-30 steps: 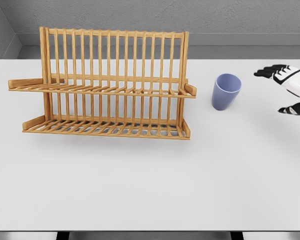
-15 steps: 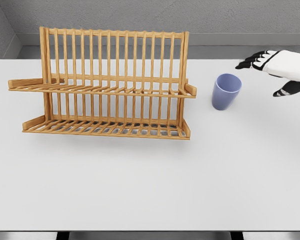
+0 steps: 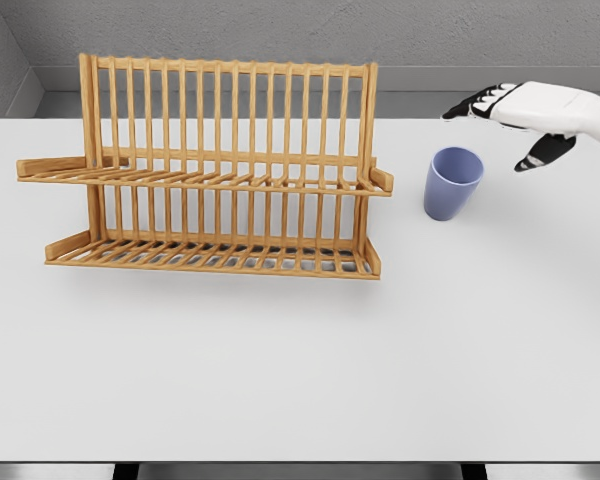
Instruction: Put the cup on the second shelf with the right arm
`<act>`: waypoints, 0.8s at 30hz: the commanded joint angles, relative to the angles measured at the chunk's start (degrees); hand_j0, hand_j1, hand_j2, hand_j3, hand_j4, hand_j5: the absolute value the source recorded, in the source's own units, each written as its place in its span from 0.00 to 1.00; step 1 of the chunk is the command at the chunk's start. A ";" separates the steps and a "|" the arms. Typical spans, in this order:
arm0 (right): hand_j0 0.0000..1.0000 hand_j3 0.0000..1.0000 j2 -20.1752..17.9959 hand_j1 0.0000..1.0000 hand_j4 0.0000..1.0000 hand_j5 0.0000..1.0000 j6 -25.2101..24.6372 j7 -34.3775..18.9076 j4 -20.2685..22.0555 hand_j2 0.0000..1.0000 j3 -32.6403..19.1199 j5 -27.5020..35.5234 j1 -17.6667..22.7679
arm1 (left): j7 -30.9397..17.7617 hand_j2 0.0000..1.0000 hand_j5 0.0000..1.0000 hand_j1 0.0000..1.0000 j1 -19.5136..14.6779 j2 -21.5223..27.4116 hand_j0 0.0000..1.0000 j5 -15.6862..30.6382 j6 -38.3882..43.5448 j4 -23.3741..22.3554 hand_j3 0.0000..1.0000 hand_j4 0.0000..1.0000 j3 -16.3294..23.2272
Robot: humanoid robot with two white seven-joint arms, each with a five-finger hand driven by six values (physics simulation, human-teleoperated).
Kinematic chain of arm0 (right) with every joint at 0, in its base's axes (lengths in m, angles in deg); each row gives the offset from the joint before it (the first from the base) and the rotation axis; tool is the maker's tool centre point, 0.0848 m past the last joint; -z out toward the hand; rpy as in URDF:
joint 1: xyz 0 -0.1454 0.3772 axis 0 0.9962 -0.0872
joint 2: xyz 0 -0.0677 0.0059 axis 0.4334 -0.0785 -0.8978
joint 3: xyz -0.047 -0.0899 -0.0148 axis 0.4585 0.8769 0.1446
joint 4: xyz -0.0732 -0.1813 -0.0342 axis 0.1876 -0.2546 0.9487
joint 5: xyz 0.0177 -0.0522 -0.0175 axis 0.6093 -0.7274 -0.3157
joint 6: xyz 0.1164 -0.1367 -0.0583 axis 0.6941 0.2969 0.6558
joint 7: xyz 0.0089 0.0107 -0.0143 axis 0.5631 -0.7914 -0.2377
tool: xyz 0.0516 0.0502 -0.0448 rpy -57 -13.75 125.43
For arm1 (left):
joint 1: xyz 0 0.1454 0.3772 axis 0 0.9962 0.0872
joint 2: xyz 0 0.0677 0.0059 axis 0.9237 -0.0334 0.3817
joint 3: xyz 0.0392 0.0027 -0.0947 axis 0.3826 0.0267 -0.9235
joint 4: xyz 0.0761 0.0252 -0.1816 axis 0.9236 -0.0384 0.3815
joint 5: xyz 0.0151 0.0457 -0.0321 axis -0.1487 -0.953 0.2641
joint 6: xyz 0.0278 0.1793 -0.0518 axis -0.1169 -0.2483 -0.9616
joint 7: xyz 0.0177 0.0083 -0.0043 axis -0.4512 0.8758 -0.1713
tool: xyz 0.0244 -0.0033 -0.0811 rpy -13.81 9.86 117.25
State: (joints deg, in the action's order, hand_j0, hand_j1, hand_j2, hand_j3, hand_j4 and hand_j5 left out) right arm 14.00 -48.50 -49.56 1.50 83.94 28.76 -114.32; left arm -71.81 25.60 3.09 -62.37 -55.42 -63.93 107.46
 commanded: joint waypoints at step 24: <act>1.00 1.00 8.33 1.00 1.00 1.00 -0.14 0.02 -14.76 1.00 10.56 -0.69 -5.45 | 0.01 1.00 1.00 1.00 0.00 0.00 1.00 0.01 0.00 0.00 1.00 1.00 0.00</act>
State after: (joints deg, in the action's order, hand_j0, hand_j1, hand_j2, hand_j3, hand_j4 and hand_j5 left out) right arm 22.18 -48.49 -49.56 -13.17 94.36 27.75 -119.86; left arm -71.79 25.60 3.09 -62.37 -55.42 -63.92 107.46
